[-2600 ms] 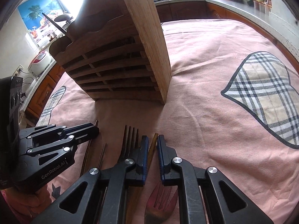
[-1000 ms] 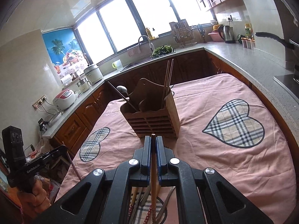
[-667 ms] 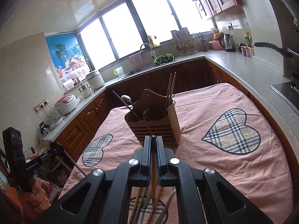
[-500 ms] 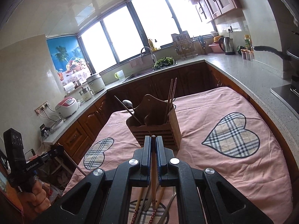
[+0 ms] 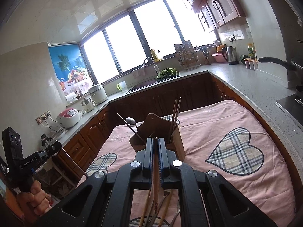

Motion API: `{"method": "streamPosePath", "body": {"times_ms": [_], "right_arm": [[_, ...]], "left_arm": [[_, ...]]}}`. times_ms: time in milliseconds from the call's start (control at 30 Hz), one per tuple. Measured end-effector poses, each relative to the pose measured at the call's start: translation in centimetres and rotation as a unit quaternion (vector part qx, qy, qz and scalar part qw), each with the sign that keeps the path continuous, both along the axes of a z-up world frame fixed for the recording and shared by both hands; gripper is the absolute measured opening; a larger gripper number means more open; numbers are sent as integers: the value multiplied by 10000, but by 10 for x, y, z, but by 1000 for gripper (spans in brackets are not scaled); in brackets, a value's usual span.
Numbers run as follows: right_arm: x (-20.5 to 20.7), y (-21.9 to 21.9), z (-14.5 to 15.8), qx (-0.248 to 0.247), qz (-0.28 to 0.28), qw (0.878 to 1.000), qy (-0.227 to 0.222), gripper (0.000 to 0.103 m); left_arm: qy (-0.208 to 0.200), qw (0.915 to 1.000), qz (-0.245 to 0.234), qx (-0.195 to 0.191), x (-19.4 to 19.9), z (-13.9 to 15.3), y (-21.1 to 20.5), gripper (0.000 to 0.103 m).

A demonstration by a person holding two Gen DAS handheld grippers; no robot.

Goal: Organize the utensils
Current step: 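Lift both chopsticks and carry them over the wooden holder, then lower the chopsticks into the holder and open both tools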

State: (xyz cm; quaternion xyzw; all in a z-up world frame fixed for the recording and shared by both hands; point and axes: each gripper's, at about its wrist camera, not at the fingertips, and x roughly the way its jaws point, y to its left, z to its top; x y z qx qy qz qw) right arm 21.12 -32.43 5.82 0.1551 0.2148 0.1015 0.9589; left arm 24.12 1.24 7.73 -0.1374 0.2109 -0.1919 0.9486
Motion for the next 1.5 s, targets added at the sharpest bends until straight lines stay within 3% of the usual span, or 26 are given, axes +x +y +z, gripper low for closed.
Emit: {"method": "streamPosePath", "body": {"times_ms": [333, 700, 900, 1167, 1500], "right_arm": [[35, -12, 32, 113, -175, 9988, -436, 5], [102, -19, 58, 76, -480, 9952, -850, 5], [134, -23, 37, 115, -650, 9947, -790, 5], [159, -20, -13, 223, -651, 9970, -365, 5], [175, -12, -44, 225, -513, 9984, 34, 5]], "left_arm": [[-306, 9991, 174, -224, 40, 30, -2, 4], [-691, 9965, 324, -348, 103, 51, -24, 4], [-622, 9968, 446, -229, 137, 26, -40, 4], [-116, 9977, 576, -329, 166, -26, -46, 4], [278, 9991, 324, -35, 185, -60, -69, 5]]}}
